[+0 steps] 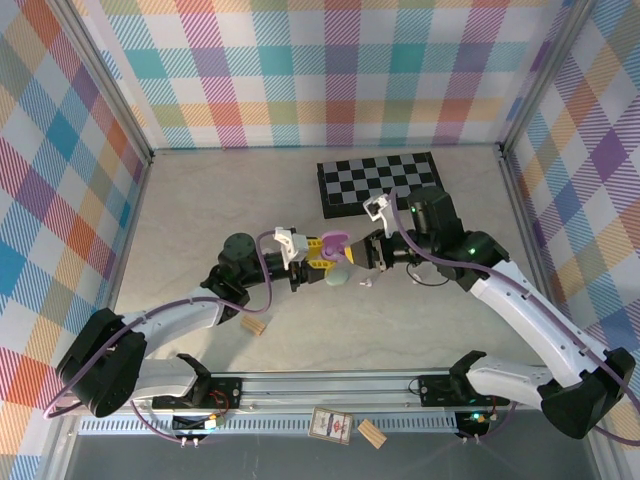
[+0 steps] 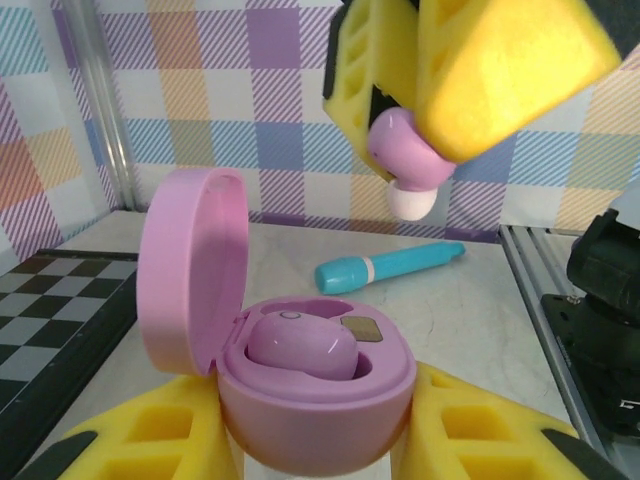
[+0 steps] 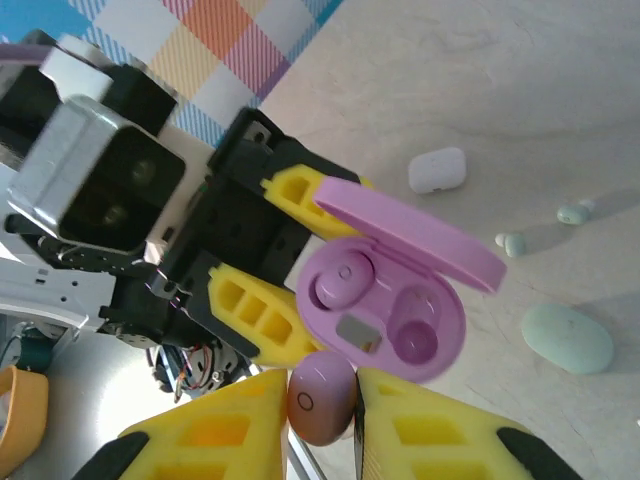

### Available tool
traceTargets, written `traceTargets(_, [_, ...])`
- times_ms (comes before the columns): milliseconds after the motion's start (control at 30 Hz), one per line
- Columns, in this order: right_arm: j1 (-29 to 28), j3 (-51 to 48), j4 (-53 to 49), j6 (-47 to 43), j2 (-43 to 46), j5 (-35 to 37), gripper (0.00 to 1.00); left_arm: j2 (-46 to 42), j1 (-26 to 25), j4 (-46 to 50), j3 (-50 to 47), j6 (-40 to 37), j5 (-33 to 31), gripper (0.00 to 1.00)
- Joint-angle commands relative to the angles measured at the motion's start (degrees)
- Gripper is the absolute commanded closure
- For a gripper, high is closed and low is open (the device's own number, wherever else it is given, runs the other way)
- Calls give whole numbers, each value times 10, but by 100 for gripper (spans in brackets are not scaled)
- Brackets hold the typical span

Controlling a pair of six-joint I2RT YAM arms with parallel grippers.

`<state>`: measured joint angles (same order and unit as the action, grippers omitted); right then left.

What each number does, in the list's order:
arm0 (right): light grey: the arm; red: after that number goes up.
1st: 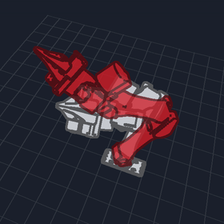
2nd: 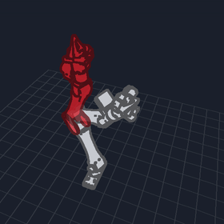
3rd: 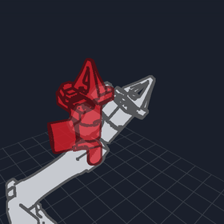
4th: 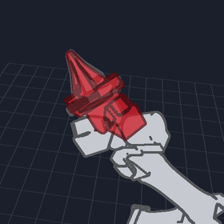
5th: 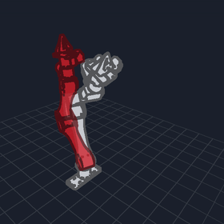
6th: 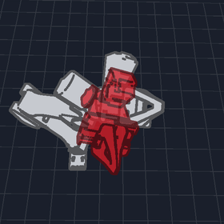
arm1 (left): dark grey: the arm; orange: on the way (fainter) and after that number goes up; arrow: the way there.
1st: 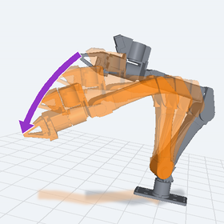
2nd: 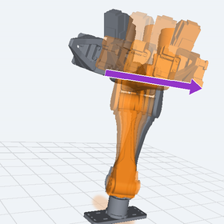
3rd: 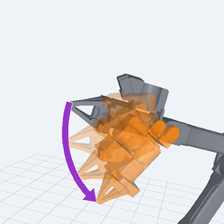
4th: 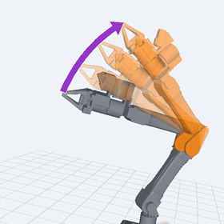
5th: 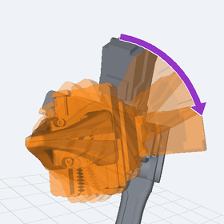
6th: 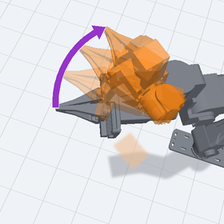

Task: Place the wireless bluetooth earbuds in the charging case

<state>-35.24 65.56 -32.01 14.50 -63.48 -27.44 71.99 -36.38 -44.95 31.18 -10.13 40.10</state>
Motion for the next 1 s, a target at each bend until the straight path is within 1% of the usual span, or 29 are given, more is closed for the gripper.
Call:
traceTargets(0, [8, 16, 17, -6, -10, -25, 77, 5, -11, -17, 21, -4, 22, 66])
traceTargets(267, [17, 3, 25, -8, -18, -27, 77, -2, -16, -32, 23, 10, 29, 67])
traceTargets(467, [25, -9, 28, -6, -24, -32, 77, -6, -17, -43, 20, 13, 15, 67])
traceTargets(600, [27, -16, 30, -6, -28, -33, 77, -5, -17, -51, 20, 17, 17, 67])
traceTargets(867, [28, -22, 44, 2, -27, -56, 77, 5, -17, -59, 24, 18, 10, 67])
traceTargets(967, [28, -23, 43, 1, -29, -56, 77, 16, -18, -79, 26, 25, 8, 67])
